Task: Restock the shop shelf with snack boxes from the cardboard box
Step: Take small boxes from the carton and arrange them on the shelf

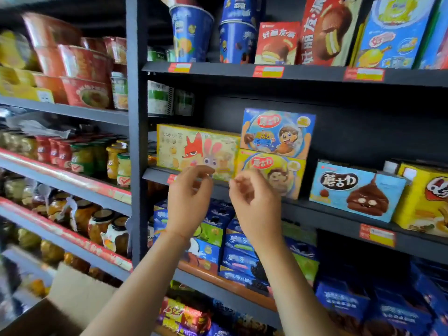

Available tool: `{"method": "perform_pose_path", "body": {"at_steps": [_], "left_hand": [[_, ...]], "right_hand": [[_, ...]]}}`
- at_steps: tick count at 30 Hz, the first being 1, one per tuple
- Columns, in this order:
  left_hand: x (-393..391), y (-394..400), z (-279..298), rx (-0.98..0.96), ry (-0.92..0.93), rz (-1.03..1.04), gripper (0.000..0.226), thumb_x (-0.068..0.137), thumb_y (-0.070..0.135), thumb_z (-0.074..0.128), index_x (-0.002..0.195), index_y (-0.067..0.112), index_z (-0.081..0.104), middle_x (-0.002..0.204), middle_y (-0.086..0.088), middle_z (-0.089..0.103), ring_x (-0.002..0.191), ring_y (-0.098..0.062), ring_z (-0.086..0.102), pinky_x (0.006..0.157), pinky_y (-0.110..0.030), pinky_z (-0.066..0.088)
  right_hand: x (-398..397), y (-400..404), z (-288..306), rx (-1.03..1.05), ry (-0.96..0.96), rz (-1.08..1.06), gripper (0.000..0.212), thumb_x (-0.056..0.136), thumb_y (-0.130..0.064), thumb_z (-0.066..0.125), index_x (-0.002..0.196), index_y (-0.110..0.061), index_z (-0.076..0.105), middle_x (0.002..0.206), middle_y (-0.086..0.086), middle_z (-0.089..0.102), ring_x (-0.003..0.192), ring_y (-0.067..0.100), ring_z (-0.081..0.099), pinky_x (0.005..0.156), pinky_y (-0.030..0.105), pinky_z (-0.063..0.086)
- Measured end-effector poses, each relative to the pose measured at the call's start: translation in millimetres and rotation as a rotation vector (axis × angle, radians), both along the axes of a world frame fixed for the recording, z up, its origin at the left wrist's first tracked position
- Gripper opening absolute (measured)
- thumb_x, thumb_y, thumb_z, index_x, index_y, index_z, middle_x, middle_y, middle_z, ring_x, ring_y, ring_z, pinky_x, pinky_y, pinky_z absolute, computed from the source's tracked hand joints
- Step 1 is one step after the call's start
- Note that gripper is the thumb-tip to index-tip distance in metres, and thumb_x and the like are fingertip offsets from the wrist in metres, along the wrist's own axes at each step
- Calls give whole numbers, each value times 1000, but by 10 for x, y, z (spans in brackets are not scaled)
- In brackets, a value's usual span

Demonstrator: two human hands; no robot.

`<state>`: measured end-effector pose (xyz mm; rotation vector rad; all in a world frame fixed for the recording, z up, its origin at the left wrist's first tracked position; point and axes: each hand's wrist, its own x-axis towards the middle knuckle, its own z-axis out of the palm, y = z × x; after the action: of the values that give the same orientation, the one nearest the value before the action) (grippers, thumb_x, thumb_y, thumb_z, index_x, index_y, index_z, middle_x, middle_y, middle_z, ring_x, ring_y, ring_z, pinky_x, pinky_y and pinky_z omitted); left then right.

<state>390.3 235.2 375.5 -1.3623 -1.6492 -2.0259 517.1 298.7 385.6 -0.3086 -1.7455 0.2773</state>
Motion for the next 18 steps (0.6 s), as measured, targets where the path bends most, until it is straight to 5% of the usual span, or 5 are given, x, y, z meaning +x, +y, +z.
{"method": "perform_pose_path", "body": {"at_steps": [3, 8, 14, 18], "left_hand": [[-508, -372, -709, -263, -176, 79, 22, 92, 14, 55, 91, 29, 72, 74, 3, 69, 63, -17, 65, 63, -37, 54], [-1378, -1342, -2123, -650, -481, 211, 18, 79, 30, 53, 75, 37, 69, 71, 7, 69, 61, -18, 64, 65, -40, 56], [-2213, -2381, -3650, -786, -915, 401, 23, 85, 15, 53, 80, 25, 72, 69, -2, 70, 51, -14, 63, 61, -35, 58], [-2849, -2661, -4485, -774, -1247, 430, 25, 91, 3, 49, 95, 6, 73, 73, -8, 68, 52, -14, 59, 48, -20, 48]], "right_hand": [[-540, -84, -603, -209, -187, 176, 12, 91, -19, 67, 82, -16, 60, 69, -3, 61, 64, 15, 58, 62, 32, 48], [-1614, -457, -1720, -483, -466, 338, 13, 90, -20, 68, 80, -20, 61, 69, -9, 63, 66, 1, 60, 64, 18, 44], [-2901, -1182, -3303, -708, -956, 462, 17, 90, -21, 69, 76, -25, 60, 65, -9, 61, 67, 17, 62, 70, 37, 53], [-3571, -1455, -4214, -856, -1203, 425, 11, 91, -22, 63, 81, -25, 62, 76, -3, 66, 78, 20, 63, 66, 28, 44]]}}
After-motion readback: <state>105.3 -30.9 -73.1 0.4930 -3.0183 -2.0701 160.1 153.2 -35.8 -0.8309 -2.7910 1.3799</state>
